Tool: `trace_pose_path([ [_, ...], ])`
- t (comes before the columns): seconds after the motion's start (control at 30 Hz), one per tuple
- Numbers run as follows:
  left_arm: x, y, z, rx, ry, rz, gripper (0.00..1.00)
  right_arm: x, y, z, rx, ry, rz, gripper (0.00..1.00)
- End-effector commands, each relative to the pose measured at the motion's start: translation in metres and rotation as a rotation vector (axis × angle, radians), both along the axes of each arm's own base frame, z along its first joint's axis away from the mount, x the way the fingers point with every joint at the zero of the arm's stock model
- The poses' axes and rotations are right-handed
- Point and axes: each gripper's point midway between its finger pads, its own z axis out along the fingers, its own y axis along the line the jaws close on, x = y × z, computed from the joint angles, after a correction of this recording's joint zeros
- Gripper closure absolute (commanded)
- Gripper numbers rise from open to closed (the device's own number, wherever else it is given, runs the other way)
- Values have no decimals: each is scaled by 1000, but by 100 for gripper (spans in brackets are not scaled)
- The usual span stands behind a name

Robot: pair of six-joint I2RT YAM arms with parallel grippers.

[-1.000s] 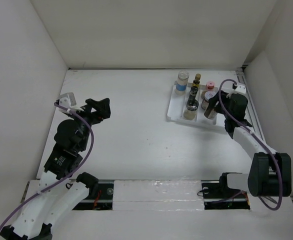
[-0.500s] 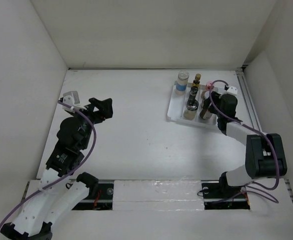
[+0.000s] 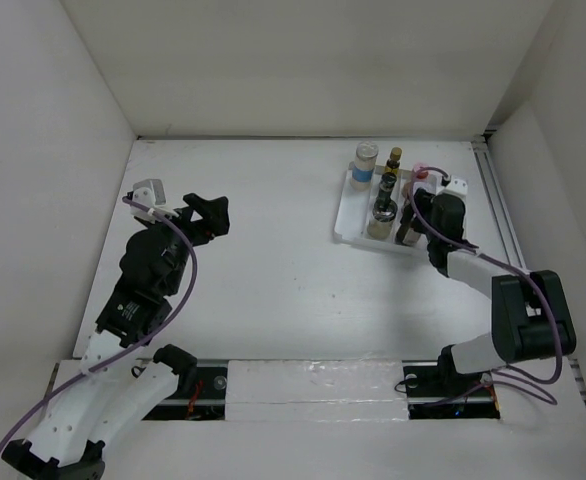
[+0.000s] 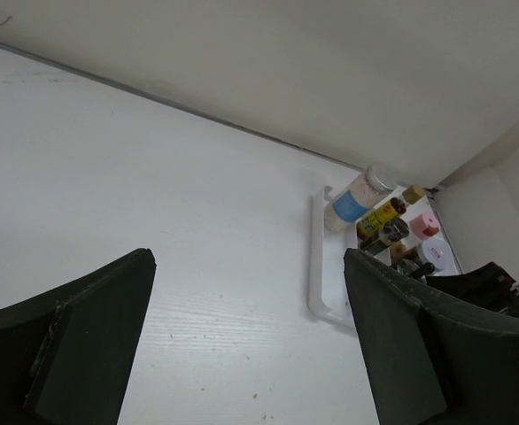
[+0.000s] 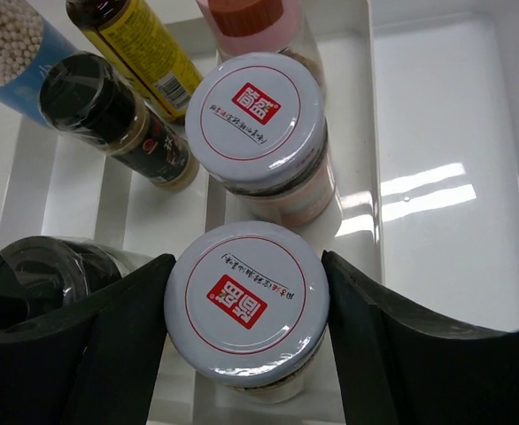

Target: Organize the condiment bottles

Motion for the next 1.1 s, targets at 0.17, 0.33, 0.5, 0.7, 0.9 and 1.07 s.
trace_pose_path([
  [0.17,0,-1,18,-14,-55,-8,17,3,-7,63,-22,-177,-55,16],
  [0.33,2,-3,15,-9,-45,-18,12,-4,-4,88,-41,-204,-51,6],
  [0.5,5,-7,12,6,-13,-29,2,-22,33,143,-21,-310,70,1],
  [0.7,5,-10,12,15,-15,-49,0,-62,140,210,-63,-481,509,3],
  [0.9,2,-9,15,7,-31,-49,0,-121,276,146,3,-319,1071,33],
  [1.07,0,-8,19,-1,-48,-48,0,-150,331,51,9,-68,1233,93],
])
